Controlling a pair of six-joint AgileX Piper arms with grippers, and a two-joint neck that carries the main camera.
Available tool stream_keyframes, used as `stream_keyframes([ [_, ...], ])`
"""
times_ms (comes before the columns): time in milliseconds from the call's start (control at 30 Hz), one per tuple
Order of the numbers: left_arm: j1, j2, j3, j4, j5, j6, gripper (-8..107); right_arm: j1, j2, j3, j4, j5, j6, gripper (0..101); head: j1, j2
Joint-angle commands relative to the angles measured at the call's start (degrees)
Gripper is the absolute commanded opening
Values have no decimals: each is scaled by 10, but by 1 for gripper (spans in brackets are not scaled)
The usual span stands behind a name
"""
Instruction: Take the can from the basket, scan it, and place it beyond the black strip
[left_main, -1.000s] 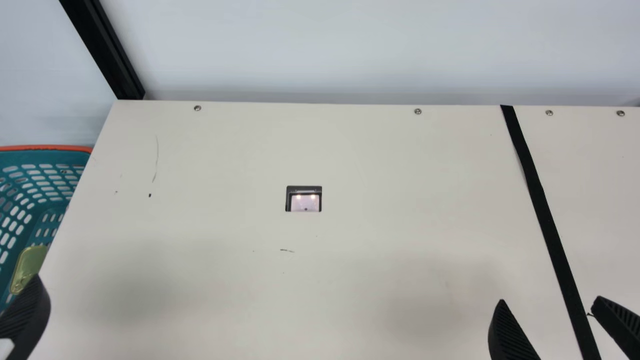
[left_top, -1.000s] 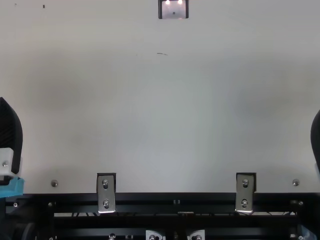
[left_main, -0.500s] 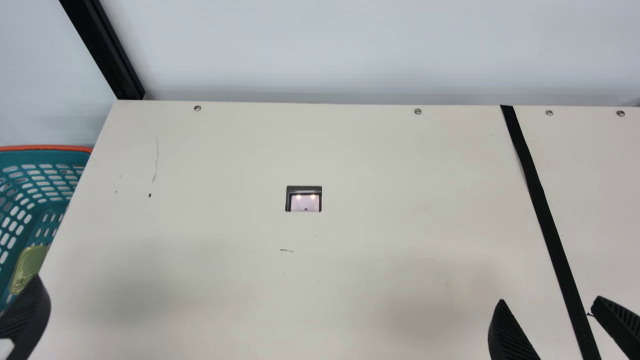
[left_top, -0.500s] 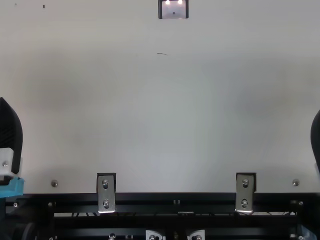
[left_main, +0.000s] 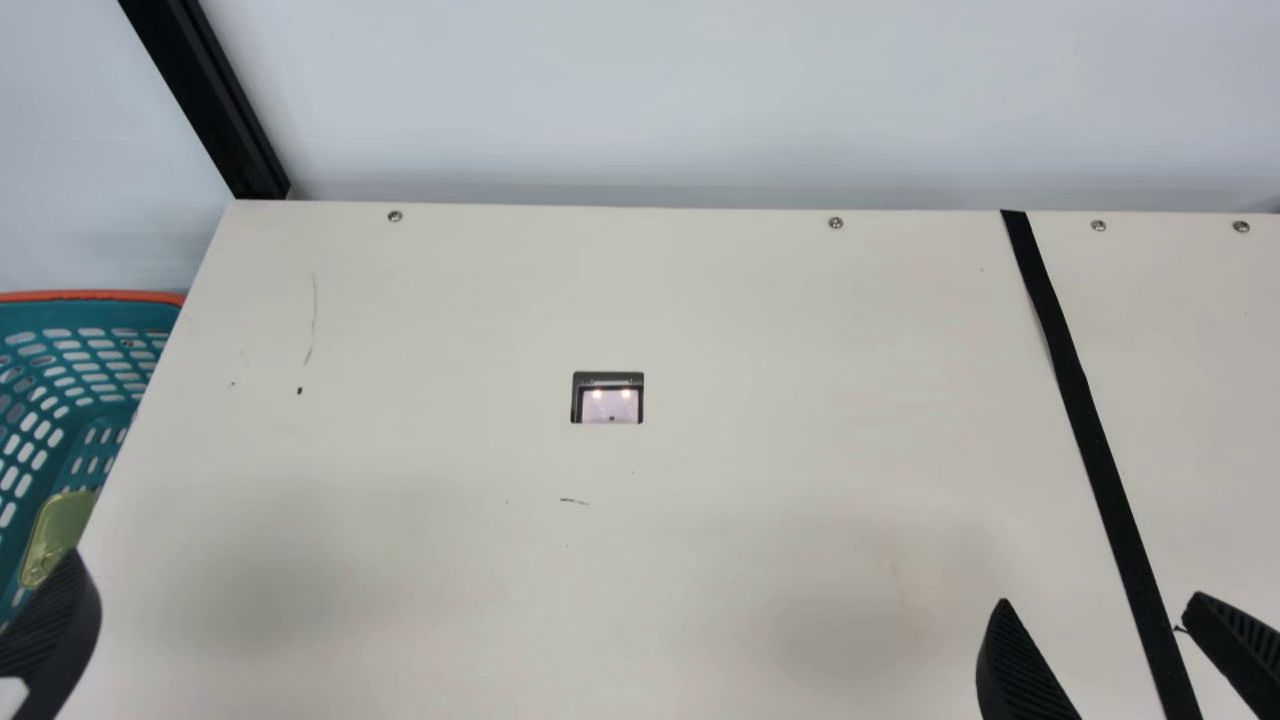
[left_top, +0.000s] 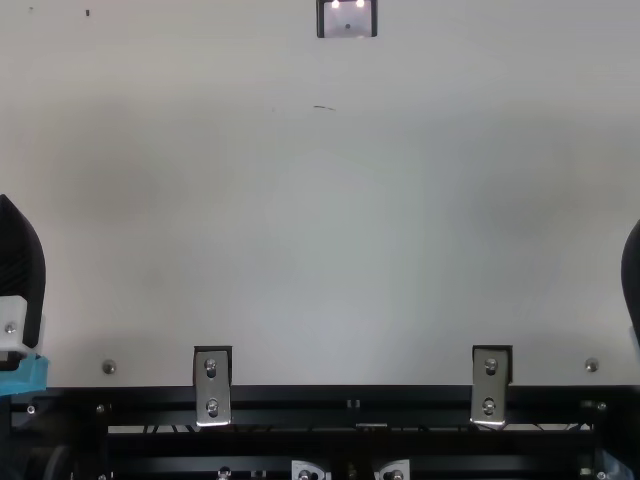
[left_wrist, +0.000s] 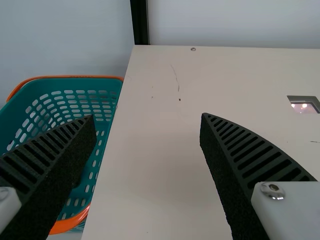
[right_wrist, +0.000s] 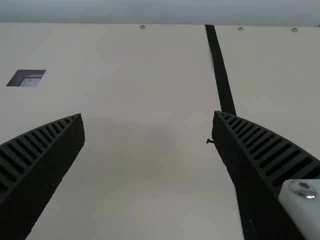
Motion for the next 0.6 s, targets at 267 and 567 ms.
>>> stream_keyframes([
  [267,0,0,0,0,0,0,90,0,0,0,0,0,0,101,0,-1],
  [567,0,0,0,0,0,0,90,0,0,0,0,0,0,101,0,-1],
])
